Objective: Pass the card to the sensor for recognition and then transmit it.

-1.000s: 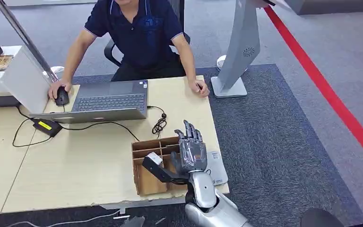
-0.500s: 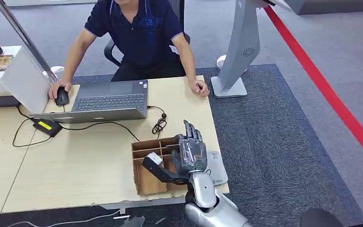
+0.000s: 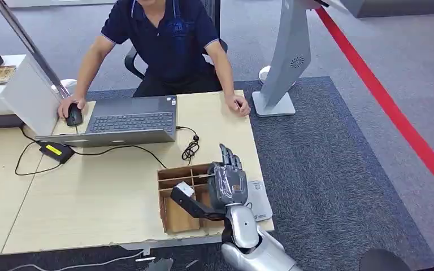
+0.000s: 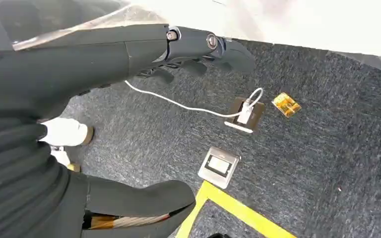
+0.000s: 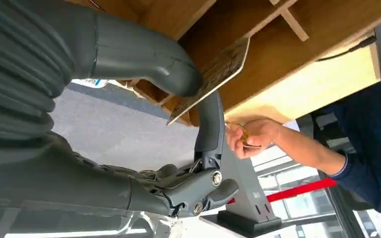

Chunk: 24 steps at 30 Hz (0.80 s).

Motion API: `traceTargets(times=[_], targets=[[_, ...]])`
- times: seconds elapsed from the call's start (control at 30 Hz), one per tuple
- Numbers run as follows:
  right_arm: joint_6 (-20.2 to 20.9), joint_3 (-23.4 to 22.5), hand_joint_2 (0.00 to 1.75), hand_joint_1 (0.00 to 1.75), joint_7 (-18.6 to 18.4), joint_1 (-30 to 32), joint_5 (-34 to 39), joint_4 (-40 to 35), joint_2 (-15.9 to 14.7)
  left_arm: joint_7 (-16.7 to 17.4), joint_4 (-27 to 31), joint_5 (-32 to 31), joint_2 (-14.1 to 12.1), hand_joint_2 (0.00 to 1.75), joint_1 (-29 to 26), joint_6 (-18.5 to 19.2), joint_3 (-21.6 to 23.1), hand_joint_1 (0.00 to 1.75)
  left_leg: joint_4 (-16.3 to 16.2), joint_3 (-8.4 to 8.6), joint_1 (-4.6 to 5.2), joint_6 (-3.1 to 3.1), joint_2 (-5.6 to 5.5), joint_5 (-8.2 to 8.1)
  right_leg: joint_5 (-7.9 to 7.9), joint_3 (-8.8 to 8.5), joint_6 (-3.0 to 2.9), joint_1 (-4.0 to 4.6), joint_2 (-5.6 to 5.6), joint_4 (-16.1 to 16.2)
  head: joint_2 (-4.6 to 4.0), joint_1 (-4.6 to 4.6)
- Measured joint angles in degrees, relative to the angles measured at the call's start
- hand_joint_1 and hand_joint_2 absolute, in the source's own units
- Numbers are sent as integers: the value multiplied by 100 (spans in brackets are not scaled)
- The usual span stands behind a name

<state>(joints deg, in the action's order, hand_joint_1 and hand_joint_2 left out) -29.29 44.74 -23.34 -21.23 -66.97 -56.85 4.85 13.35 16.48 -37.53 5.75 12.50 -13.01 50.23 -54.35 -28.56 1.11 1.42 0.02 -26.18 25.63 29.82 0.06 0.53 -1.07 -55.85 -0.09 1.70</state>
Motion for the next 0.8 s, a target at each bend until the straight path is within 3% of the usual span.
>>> traceTargets(times=[0.8], targets=[[-149, -13, 175, 175, 85, 8, 136, -8, -30, -20, 0, -105, 4, 175, 3, -17, -135, 0, -1, 0, 0, 0, 1, 0, -1, 0, 2, 0, 0, 0, 0, 0]])
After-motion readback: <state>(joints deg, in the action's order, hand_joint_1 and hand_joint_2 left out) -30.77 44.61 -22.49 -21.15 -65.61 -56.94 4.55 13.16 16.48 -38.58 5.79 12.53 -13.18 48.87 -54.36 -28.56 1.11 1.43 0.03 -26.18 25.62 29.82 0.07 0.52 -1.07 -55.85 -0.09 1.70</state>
